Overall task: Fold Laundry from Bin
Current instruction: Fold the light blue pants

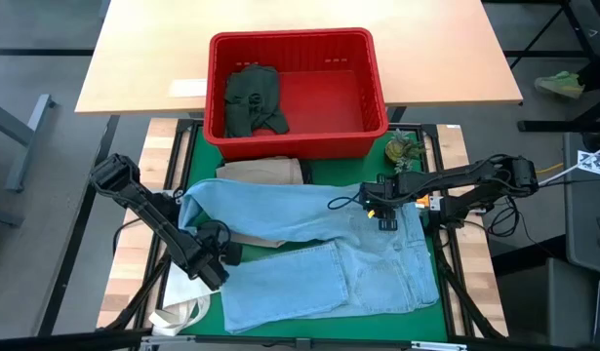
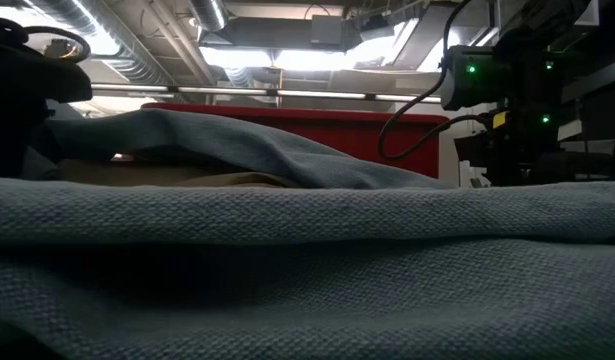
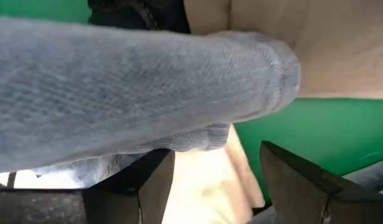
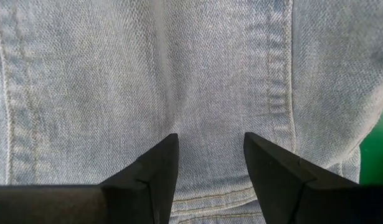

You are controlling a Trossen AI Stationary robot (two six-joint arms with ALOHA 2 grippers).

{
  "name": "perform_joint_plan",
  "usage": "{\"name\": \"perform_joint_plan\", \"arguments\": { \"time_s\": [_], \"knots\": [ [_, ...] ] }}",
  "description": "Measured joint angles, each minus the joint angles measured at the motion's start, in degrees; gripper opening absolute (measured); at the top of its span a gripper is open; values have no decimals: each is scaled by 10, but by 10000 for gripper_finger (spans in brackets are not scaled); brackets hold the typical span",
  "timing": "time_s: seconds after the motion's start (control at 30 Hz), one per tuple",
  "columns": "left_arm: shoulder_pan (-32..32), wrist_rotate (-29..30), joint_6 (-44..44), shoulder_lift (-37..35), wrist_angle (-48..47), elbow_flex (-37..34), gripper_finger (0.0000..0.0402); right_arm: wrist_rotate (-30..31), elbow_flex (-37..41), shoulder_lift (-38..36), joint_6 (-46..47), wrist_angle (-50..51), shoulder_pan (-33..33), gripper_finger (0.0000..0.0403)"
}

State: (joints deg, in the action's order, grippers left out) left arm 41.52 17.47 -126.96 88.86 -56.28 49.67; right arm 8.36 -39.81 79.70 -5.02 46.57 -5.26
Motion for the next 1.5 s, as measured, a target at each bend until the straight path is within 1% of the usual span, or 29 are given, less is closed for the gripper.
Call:
{"name": "perform_joint_plan", "arguments": {
  "time_s": [0.13,0.23,0.3,0.4,0.47,0.57,0.7,0.8,0.9,1.03,1.17,1.27,1.3,1.4,1.5],
  "knots": [
    [-1,19,0,0,0,-1,228,0,0,0,0,0,0,184],
    [-3,20,-2,0,2,-14,227,0,0,0,0,0,0,184],
    [-6,19,-2,0,9,-28,220,0,0,0,0,0,0,184],
    [-8,17,-2,0,27,-52,199,0,0,0,0,0,0,184],
    [-7,17,0,0,35,-61,174,0,0,0,0,0,0,184],
    [-6,15,10,-1,32,-61,124,0,0,0,0,0,0,184],
    [-6,4,46,-1,19,-45,54,0,0,0,0,0,0,184],
    [-6,-16,76,-1,-5,-25,16,0,0,0,0,0,0,184],
    [-6,-48,103,-1,-48,1,12,0,0,0,0,0,0,184],
    [-6,-74,140,0,-129,60,16,0,0,0,0,0,0,184],
    [-6,-80,176,0,-229,142,9,0,0,0,0,0,0,184],
    [-6,-89,181,0,-325,213,7,0,0,0,0,0,0,184],
    [-6,-96,181,0,-344,236,7,0,0,0,0,0,0,184],
    [-5,-93,208,-17,-334,280,7,-1,0,0,0,0,0,184],
    [-4,-90,195,-27,-337,328,7,-4,-2,-1,0,1,0,184]
  ]
}}
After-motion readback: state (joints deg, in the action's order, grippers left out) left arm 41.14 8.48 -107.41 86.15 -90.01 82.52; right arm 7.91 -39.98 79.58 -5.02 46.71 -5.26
